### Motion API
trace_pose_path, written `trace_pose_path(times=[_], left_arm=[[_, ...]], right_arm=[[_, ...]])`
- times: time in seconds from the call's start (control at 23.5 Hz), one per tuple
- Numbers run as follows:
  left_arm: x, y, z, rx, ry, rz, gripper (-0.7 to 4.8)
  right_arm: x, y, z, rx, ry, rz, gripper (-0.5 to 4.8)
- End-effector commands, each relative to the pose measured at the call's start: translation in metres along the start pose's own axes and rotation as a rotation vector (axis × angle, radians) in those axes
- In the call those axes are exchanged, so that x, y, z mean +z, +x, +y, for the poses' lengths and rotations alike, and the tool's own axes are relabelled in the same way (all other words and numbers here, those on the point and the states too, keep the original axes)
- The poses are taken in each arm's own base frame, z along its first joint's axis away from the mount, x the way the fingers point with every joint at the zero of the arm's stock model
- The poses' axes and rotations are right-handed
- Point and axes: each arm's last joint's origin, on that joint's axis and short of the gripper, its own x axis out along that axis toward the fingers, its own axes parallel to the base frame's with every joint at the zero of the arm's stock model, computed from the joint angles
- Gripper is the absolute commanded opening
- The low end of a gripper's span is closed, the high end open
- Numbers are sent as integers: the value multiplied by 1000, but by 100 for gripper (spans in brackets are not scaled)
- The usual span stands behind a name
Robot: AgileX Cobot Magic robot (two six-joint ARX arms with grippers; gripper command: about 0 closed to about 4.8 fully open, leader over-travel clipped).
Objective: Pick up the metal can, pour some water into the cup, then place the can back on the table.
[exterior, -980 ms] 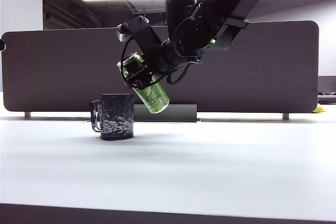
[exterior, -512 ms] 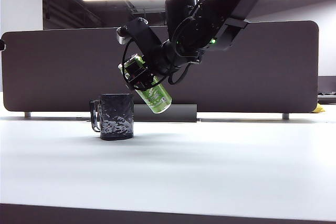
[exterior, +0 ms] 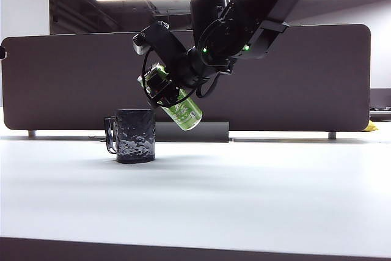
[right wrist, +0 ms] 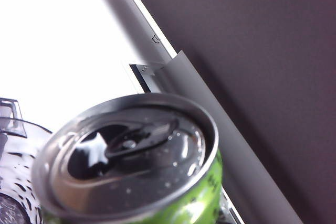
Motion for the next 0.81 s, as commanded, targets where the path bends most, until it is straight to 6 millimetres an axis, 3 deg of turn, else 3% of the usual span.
trace_pose_path(times=[0.04, 0.81], left_arm=[[1, 0, 0, 1, -1, -10, -5], [1, 0, 0, 1, -1, -10, -5]], right_arm=[[12, -1, -8, -50, -20, -55, 252], [15, -1, 0, -68, -93, -7, 252]])
